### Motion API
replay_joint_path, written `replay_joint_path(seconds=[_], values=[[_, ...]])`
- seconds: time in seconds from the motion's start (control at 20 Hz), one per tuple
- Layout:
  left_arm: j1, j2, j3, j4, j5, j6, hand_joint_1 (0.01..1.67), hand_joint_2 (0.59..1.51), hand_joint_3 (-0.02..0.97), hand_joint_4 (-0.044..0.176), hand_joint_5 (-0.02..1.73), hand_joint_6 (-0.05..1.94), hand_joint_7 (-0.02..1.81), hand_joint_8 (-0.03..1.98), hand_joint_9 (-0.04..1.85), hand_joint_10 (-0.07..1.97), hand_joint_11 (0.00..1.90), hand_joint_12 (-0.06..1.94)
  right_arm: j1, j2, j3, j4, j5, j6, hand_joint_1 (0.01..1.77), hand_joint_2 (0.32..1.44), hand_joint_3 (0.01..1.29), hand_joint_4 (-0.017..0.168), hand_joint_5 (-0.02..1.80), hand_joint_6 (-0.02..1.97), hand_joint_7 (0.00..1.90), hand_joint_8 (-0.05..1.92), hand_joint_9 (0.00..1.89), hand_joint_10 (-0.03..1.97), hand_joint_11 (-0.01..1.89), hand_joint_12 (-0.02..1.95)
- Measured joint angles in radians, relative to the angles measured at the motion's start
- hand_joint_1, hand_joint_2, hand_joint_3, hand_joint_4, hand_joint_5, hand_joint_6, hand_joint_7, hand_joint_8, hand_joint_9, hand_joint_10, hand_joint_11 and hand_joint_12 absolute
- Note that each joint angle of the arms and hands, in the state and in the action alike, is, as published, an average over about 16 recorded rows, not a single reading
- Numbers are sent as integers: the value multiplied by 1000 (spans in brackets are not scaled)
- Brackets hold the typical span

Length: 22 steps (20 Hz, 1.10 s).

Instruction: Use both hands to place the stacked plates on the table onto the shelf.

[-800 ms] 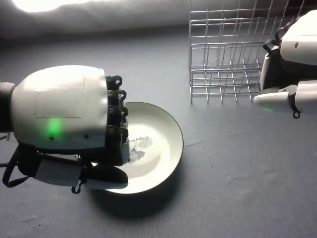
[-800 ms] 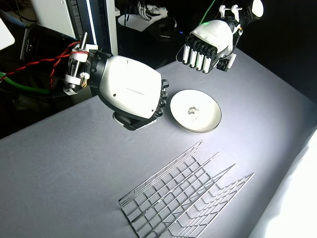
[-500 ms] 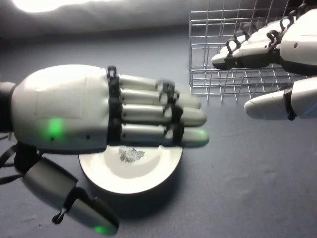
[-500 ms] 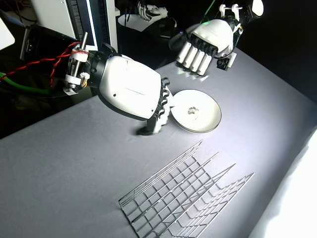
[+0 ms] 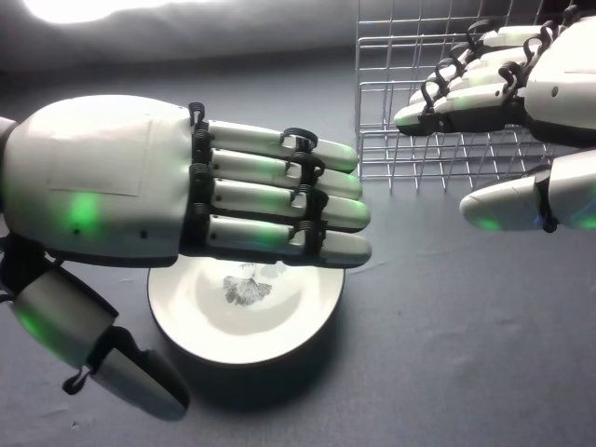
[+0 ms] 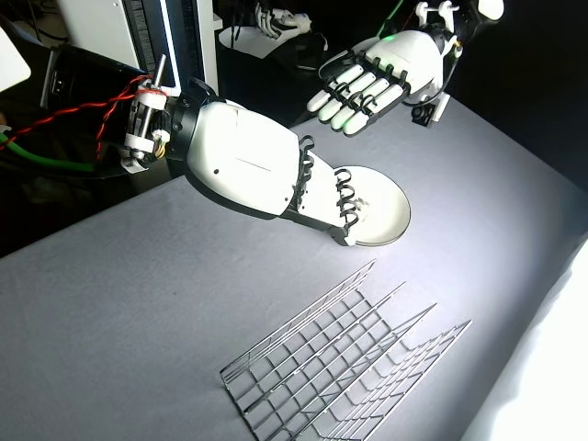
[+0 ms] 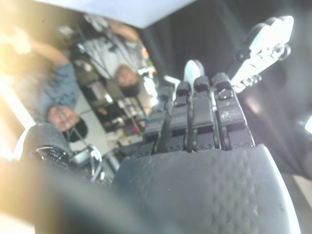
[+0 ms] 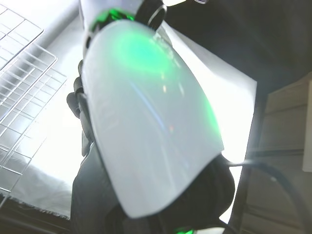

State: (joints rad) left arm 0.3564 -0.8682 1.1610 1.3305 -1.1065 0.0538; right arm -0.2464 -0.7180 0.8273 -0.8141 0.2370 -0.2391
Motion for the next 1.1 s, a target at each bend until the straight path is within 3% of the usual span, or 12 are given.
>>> replay_joint_path(seconds=[0.2, 0.35, 0.75, 1.1], values=[[-20, -8, 26, 93, -12, -66, 22, 1069, 20, -1, 19, -13, 19, -15, 18, 7, 15, -18, 0, 0, 1, -13, 9, -3, 93, 1289, 14, 1, 245, 22, 240, 12, 201, 22, 11, 640], [-25, -15, 41, 151, -11, -92, 21, 1069, 20, -1, 21, -13, 19, -15, 18, 7, 15, -18, 0, 0, 1, -21, 17, -5, 101, 1293, 14, 2, 244, 22, 240, 12, 198, 22, 11, 652], [-5, -41, 90, 302, 56, -103, 20, 1061, 20, 2, 23, -13, 18, -14, 14, 7, 15, -18, -1, 0, 2, -41, 31, -9, 126, 1303, 15, 4, 247, 23, 243, 12, 202, 21, 13, 684], [22, -91, 183, 378, 126, -103, 20, 1054, 21, 5, 22, -13, 16, -14, 16, 7, 15, -19, -7, 1, 4, -59, 46, -13, 133, 1308, 15, 4, 250, 24, 251, 12, 209, 21, 14, 709]])
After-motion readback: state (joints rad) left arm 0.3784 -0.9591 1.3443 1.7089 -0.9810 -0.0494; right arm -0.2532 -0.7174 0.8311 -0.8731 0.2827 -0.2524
